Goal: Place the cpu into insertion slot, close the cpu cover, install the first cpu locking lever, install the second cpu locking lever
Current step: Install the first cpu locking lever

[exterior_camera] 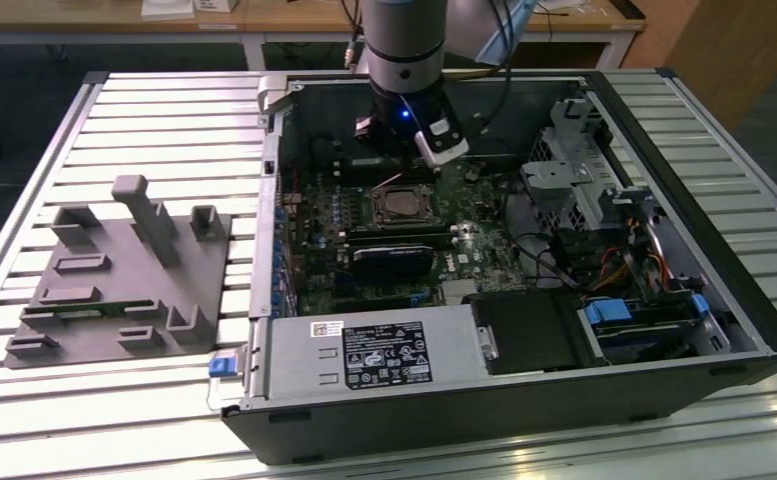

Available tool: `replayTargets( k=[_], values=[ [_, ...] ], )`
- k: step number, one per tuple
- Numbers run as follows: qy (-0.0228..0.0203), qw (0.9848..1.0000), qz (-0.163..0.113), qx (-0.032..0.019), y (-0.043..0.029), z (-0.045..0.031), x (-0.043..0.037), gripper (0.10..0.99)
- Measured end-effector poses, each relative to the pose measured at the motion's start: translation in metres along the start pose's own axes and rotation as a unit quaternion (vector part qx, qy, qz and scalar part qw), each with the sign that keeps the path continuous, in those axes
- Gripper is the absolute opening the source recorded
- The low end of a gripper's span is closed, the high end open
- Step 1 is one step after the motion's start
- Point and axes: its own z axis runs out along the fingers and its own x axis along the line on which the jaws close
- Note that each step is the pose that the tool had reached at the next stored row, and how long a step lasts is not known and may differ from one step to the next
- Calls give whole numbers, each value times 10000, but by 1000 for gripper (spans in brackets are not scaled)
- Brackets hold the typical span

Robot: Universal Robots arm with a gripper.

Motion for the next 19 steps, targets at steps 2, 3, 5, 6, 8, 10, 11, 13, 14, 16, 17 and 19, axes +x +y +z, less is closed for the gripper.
replayTargets(
  k=[2,3,5,6,8,10,11,13,14,16,17,19],
  values=[
    [-54,10000,-15,-8,-6,17,16,106],
    [-78,10000,-23,-12,-10,25,25,106],
    [-119,9999,-38,-19,-15,41,44,106],
    [-136,9999,-46,-22,-18,51,52,106],
    [-170,9998,-60,-28,-21,69,72,106],
    [-199,9998,-74,-34,-20,83,91,106],
    [-211,9997,-81,-36,-19,89,99,106],
    [-228,9997,-94,-40,-14,102,114,106],
    [-234,9997,-99,-41,-12,108,120,106],
    [-246,9996,-110,-44,-7,121,128,106],
    [-252,9996,-115,-46,-4,128,130,106],
    [-259,9996,-124,-47,6,141,133,106]
  ],
)
